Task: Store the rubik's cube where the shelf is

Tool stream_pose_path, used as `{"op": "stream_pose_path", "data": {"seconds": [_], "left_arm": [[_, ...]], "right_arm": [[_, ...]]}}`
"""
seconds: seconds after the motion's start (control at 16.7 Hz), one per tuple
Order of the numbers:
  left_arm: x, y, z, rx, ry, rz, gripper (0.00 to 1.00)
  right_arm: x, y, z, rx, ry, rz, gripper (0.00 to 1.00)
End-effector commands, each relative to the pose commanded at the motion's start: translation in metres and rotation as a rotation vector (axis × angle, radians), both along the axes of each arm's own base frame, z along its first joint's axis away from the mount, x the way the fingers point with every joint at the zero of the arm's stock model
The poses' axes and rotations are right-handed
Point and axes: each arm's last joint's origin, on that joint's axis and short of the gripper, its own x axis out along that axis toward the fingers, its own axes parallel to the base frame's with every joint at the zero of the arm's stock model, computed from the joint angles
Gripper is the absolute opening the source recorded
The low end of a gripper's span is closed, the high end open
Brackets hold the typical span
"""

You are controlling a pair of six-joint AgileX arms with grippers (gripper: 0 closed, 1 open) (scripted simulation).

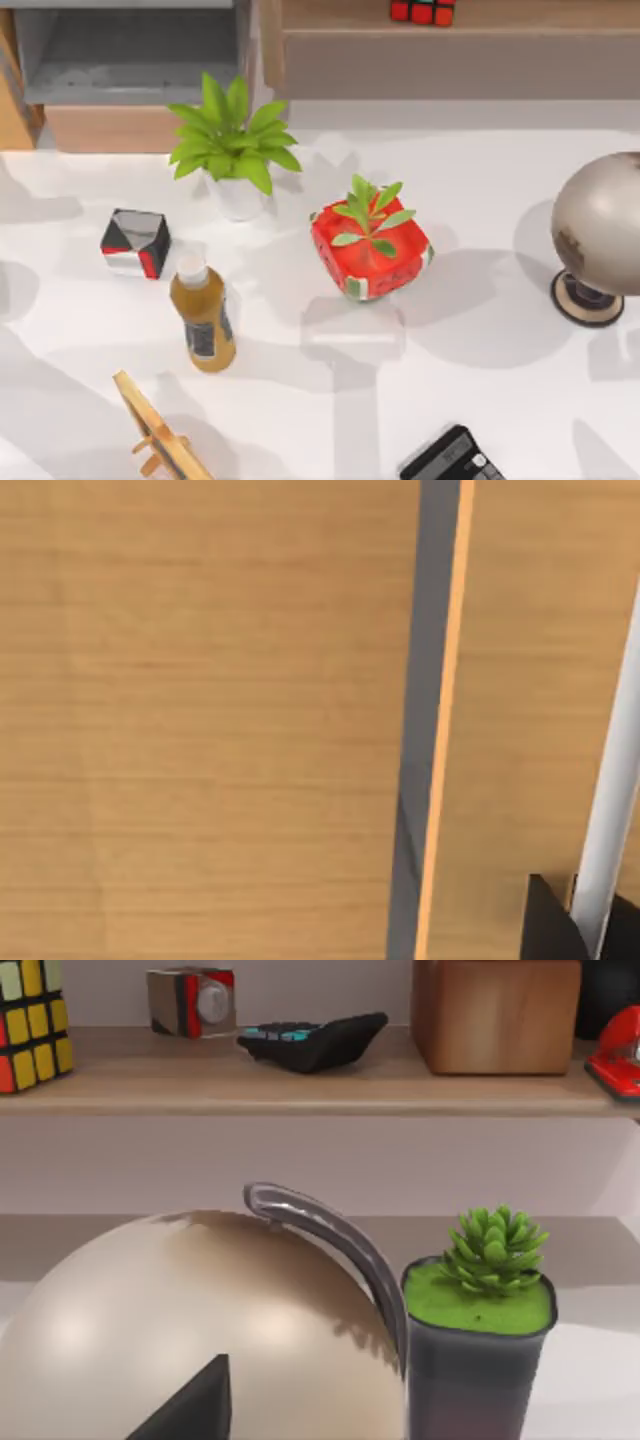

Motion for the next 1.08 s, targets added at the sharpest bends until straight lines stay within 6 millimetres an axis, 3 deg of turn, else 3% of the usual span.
{"op": "stream_pose_path", "data": {"seconds": [0.24,0.54,1.08], "left_arm": [[0.029,-0.005,-0.002,-0.008,0.008,-0.012,0.00],[0.032,-0.006,-0.001,-0.008,0.009,-0.013,0.00],[0.032,-0.006,-0.001,-0.008,0.009,-0.013,0.68]], "right_arm": [[0.000,0.000,0.000,0.000,0.000,0.000,1.00],[0.000,0.000,0.000,0.000,0.000,0.000,1.00],[0.000,0.000,0.000,0.000,0.000,0.000,1.00]]}}
